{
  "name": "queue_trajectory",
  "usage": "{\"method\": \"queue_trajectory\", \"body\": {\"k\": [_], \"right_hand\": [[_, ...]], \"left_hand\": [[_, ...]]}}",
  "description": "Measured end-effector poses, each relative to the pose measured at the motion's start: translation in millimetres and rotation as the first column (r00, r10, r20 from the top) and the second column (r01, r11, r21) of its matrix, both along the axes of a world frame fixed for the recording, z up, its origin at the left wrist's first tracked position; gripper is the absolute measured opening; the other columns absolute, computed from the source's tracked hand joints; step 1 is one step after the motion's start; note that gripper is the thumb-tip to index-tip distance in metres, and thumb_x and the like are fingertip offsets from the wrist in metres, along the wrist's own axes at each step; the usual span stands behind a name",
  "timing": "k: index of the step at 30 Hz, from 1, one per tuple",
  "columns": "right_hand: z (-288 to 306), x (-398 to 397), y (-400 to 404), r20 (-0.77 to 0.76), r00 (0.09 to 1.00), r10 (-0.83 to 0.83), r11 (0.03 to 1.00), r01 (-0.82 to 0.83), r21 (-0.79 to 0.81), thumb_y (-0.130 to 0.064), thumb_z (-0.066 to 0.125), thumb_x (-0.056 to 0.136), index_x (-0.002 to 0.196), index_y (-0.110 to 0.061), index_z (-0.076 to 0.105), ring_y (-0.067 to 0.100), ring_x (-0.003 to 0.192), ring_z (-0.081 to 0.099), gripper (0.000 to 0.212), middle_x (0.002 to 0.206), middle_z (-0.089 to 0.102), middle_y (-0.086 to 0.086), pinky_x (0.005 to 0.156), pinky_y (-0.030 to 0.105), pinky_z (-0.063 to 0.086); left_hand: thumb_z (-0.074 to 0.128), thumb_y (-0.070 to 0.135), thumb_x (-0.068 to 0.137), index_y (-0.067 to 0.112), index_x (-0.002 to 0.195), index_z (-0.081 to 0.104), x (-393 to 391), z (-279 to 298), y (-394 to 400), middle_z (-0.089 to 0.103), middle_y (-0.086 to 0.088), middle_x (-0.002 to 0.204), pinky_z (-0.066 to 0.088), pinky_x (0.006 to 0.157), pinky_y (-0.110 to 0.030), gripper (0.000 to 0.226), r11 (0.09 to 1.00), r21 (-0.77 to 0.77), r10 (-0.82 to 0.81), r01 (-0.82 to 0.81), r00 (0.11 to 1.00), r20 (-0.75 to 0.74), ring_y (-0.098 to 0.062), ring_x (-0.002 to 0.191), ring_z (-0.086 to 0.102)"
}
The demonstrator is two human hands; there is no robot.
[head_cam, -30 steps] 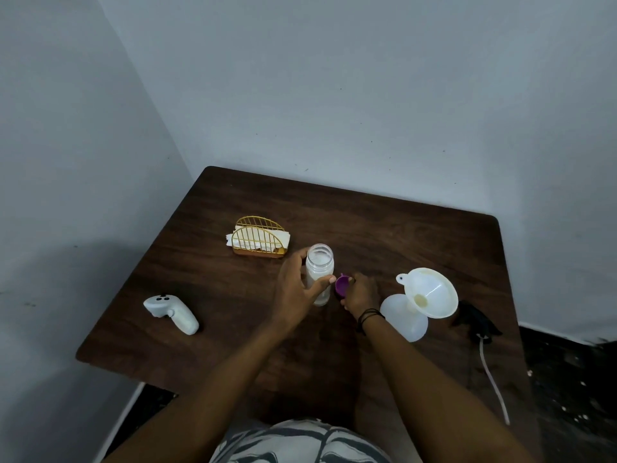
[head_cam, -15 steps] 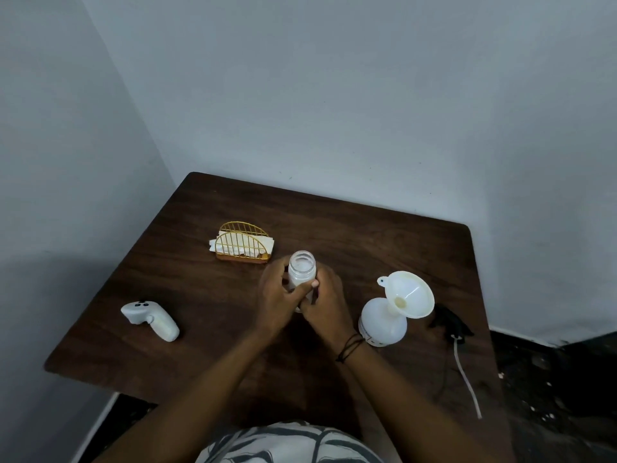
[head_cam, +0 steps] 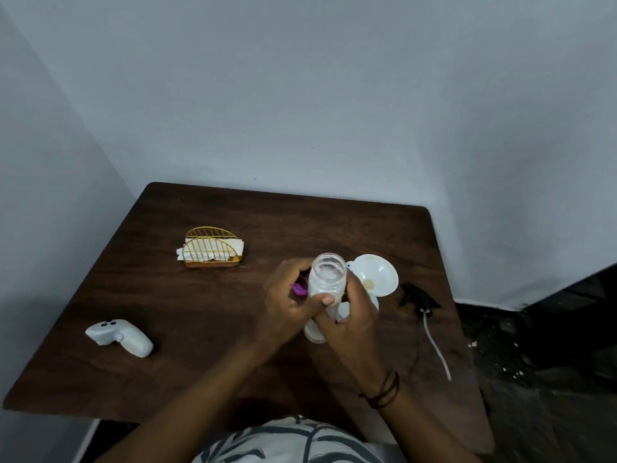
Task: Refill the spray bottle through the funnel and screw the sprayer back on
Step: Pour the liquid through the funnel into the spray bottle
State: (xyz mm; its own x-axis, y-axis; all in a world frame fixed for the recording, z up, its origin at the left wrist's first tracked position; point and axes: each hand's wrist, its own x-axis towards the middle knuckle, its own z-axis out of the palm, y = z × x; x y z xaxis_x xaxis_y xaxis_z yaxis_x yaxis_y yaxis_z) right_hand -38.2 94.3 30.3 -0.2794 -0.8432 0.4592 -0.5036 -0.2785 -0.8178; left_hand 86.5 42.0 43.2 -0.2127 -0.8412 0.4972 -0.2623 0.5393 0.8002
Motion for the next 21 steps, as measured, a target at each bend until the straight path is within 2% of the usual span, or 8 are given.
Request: {"method": "queue_trajectory", "body": {"k": [2, 4, 6, 8, 11, 14, 16, 21], "right_hand": [[8, -20, 14, 0.010, 1.000, -0.028, 0.999, 0.028, 0.023, -0.026, 0.080, 0.079, 0.124, -0.016, 0.058, 0.003, 0.110, 0.060, 0.052, 0.118, 0.063, -0.014, 0.092, 0.016, 0.047], [12, -42, 26, -0.023, 0.998, -0.050, 0.995, 0.052, 0.079, -0.025, 0.084, 0.074, 0.124, -0.016, 0.058, 0.004, 0.111, 0.060, 0.058, 0.120, 0.064, -0.009, 0.091, 0.015, 0.047], [16, -64, 36, -0.090, 0.990, -0.106, 0.986, 0.116, 0.119, -0.028, 0.085, 0.073, 0.126, -0.016, 0.058, 0.000, 0.111, 0.058, 0.061, 0.121, 0.063, -0.010, 0.092, 0.013, 0.045], [20, -85, 43, -0.147, 0.978, -0.146, 0.974, 0.168, 0.151, -0.028, 0.085, 0.072, 0.127, -0.019, 0.059, -0.006, 0.109, 0.056, 0.061, 0.120, 0.062, -0.014, 0.091, 0.009, 0.042], [23, -111, 47, -0.190, 0.969, -0.155, 0.948, 0.200, 0.246, -0.038, 0.080, 0.074, 0.118, -0.030, 0.059, -0.006, 0.099, 0.058, 0.050, 0.108, 0.065, -0.018, 0.080, 0.005, 0.042], [24, -130, 47, -0.293, 0.946, -0.141, 0.905, 0.243, 0.349, -0.047, 0.075, 0.073, 0.109, -0.039, 0.056, -0.003, 0.090, 0.059, 0.042, 0.097, 0.064, -0.021, 0.072, 0.016, 0.047], [22, -136, 46, -0.346, 0.930, -0.127, 0.886, 0.263, 0.382, -0.048, 0.074, 0.071, 0.108, -0.037, 0.056, 0.000, 0.087, 0.059, 0.043, 0.097, 0.065, -0.019, 0.070, 0.017, 0.047], [25, -138, 43, -0.444, 0.894, -0.056, 0.864, 0.266, 0.428, -0.050, 0.071, 0.070, 0.109, -0.033, 0.058, 0.003, 0.082, 0.060, 0.044, 0.094, 0.067, -0.015, 0.064, 0.006, 0.036]], "left_hand": [[0.055, 0.059, 0.090, 0.002, 0.110, 0.067, -11, 2, -3, 0.069, -0.007, 0.108, 0.053, 0.083, -0.027, 0.062, 0.995, 0.010, -0.098, 0.098, 0.995, 0.002, -0.018, 0.098, 0.065], [0.055, 0.041, 0.095, 0.004, 0.106, 0.069, -22, 1, -6, 0.068, -0.004, 0.103, 0.053, 0.079, -0.025, 0.041, 0.993, 0.021, -0.120, 0.120, 0.993, -0.018, -0.014, 0.094, 0.065], [0.060, 0.024, 0.095, 0.010, 0.099, 0.070, -36, -2, -12, 0.068, 0.003, 0.097, 0.052, 0.074, -0.022, 0.018, 0.996, 0.073, -0.054, 0.057, 0.998, -0.041, -0.012, 0.089, 0.065], [0.064, 0.017, 0.094, 0.014, 0.094, 0.071, -51, -5, -20, 0.068, 0.005, 0.093, 0.052, 0.073, -0.024, 0.007, 0.979, 0.201, 0.036, -0.028, 0.999, -0.038, -0.011, 0.087, 0.065], [0.065, 0.021, 0.093, 0.018, 0.094, 0.069, -67, -13, -36, 0.069, 0.003, 0.096, 0.056, 0.079, -0.033, 0.006, 0.897, 0.432, 0.109, -0.093, 0.994, -0.011, -0.013, 0.091, 0.065], [0.065, 0.030, 0.093, 0.018, 0.096, 0.067, -76, -25, -47, 0.069, 0.001, 0.097, 0.054, 0.078, -0.032, 0.013, 0.809, 0.576, 0.109, -0.114, 0.993, 0.043, -0.016, 0.092, 0.065], [0.065, 0.033, 0.093, 0.015, 0.094, 0.067, -79, -32, -49, 0.070, 0.000, 0.092, 0.052, 0.073, -0.032, 0.018, 0.764, 0.637, 0.107, -0.106, 0.994, 0.037, -0.019, 0.086, 0.066], [0.066, 0.035, 0.092, 0.008, 0.082, 0.069, -80, -38, -43, 0.070, -0.010, 0.078, 0.054, 0.072, -0.041, 0.029, 0.711, 0.699, 0.127, -0.073, 0.992, -0.026, -0.019, 0.072, 0.063]]}}
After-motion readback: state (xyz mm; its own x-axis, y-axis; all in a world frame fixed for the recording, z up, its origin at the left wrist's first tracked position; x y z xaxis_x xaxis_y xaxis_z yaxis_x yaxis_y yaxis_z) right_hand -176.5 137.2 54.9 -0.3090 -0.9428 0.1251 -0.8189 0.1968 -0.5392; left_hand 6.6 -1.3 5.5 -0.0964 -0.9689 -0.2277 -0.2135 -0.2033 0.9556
